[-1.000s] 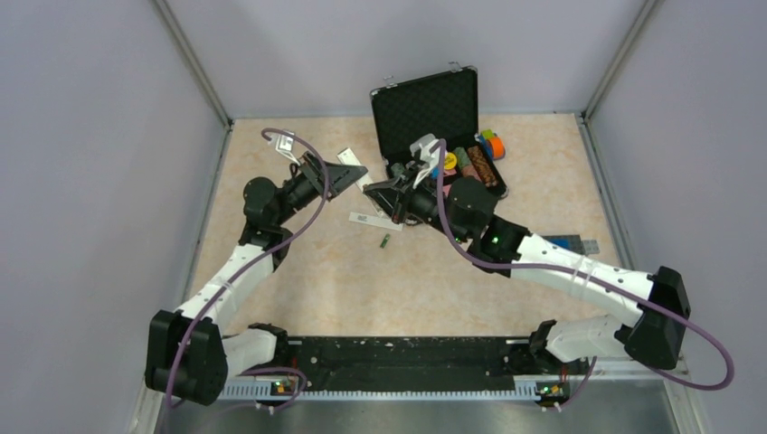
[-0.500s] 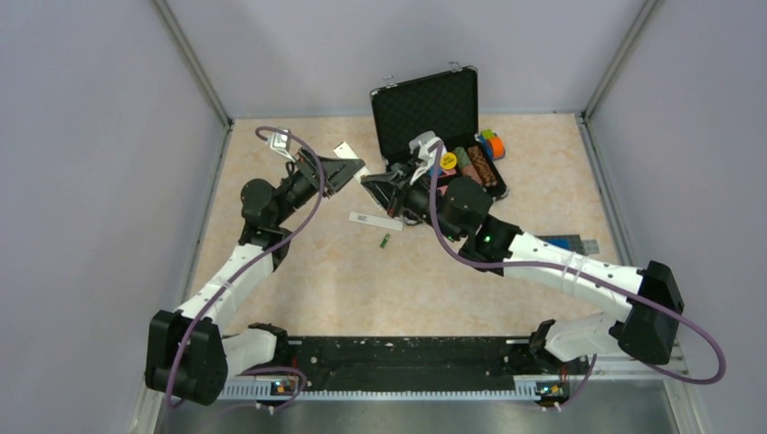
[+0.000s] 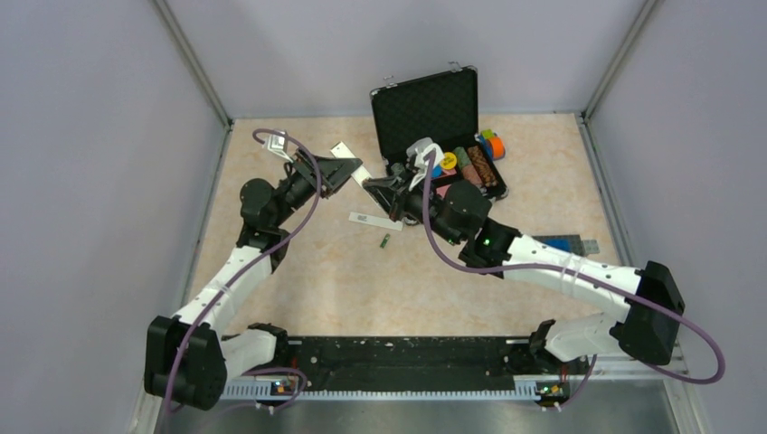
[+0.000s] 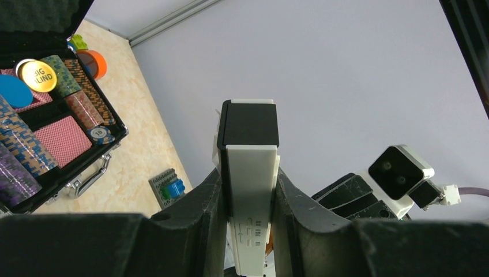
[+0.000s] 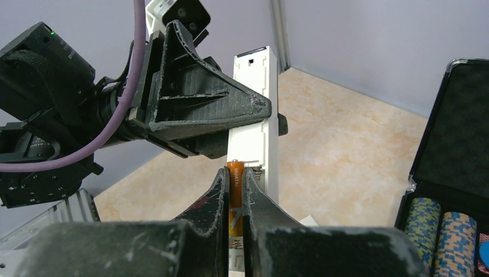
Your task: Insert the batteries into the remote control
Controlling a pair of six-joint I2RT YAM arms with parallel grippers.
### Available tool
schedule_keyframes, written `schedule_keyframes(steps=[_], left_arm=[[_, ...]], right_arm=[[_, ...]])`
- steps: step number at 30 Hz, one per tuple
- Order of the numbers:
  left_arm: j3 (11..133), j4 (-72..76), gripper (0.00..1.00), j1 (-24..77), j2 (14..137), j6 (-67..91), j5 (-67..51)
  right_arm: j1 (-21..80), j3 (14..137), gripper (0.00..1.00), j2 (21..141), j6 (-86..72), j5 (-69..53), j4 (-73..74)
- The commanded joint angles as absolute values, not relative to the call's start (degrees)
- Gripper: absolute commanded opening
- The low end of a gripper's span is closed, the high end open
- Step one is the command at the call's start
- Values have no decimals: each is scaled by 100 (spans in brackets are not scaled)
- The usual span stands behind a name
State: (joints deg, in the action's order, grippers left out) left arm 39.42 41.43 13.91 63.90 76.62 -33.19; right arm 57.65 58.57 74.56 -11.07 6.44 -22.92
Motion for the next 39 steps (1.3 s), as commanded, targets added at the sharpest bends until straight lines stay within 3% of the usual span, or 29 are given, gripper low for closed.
schedule_keyframes(steps=[1, 20, 28, 39], left_arm=[[4042, 4279, 0, 1358, 6167, 7677, -3094], [4303, 3665, 0, 1360, 6037, 7040, -3263], [4298, 3601, 0, 1360, 6065, 6955, -3265], [4399, 3617, 0, 1354, 6099, 6891, -3261]], right_arm=[[5813, 5807, 3, 7223, -975, 567, -2194], [5817, 6136, 20, 7259, -1255, 195, -1806], [5816, 6323, 37, 7126, -1409, 243, -1585], [5804, 6924, 67, 6805, -1719, 543, -547]])
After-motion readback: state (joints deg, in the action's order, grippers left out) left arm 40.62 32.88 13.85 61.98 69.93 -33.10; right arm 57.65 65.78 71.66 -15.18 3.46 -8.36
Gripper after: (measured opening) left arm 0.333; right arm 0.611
